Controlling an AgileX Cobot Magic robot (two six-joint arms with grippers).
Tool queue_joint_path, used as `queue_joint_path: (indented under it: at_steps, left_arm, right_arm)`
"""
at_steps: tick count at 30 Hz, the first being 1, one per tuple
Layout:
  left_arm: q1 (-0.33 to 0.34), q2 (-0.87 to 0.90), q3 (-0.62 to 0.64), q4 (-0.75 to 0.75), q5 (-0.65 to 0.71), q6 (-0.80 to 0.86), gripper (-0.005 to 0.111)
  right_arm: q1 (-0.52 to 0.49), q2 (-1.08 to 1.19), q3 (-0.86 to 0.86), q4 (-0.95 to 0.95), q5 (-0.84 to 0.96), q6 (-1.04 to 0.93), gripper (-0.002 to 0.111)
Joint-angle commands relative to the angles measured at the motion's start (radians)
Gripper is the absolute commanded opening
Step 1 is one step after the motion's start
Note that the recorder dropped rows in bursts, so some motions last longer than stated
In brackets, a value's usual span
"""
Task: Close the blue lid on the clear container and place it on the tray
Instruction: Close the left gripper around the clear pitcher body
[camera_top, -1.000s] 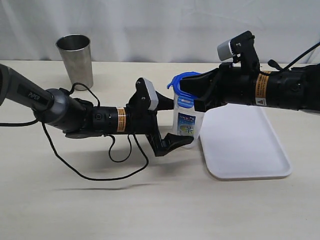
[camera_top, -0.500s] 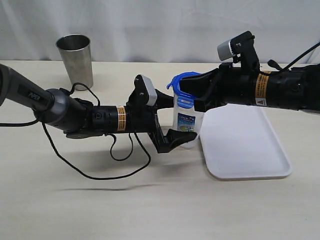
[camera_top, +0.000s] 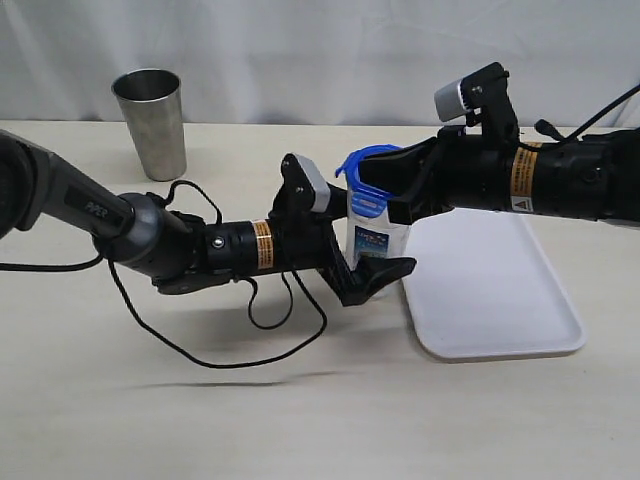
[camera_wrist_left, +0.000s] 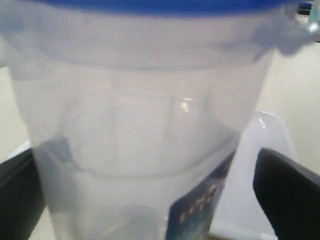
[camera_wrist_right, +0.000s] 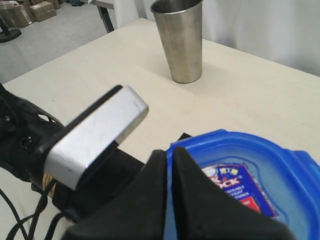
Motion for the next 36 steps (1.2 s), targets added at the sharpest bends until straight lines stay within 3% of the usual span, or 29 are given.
queue_joint_path:
  at_steps: [1, 21, 26, 33, 36]
  left_arm:
    - [-0.018, 0.034, -0.036, -0.008, 0.001, 0.006, 0.105]
    - [-0.018, 0.034, -0.037, -0.008, -0.024, -0.003, 0.105]
    - [-0.022, 0.034, -0.037, -0.005, 0.050, -0.001, 0.105]
    - [-0.024, 0.034, -0.037, -0.009, 0.049, 0.002, 0.105]
    - [-0.024, 0.034, -0.037, -0.009, 0.049, 0.002, 0.097]
  right_arm:
    - [0.002, 0.010, 0.008, -0.051, 0.048, 0.019, 0.005]
    - [0.002, -0.003, 0.008, -0.037, 0.055, 0.022, 0.005]
    - [0.002, -0.002, 0.008, -0.039, 0.068, 0.022, 0.005]
    - [0.002, -0.002, 0.008, -0.039, 0.074, 0.026, 0.005]
    - [0.002, -0.002, 0.008, -0.039, 0.074, 0.026, 0.005]
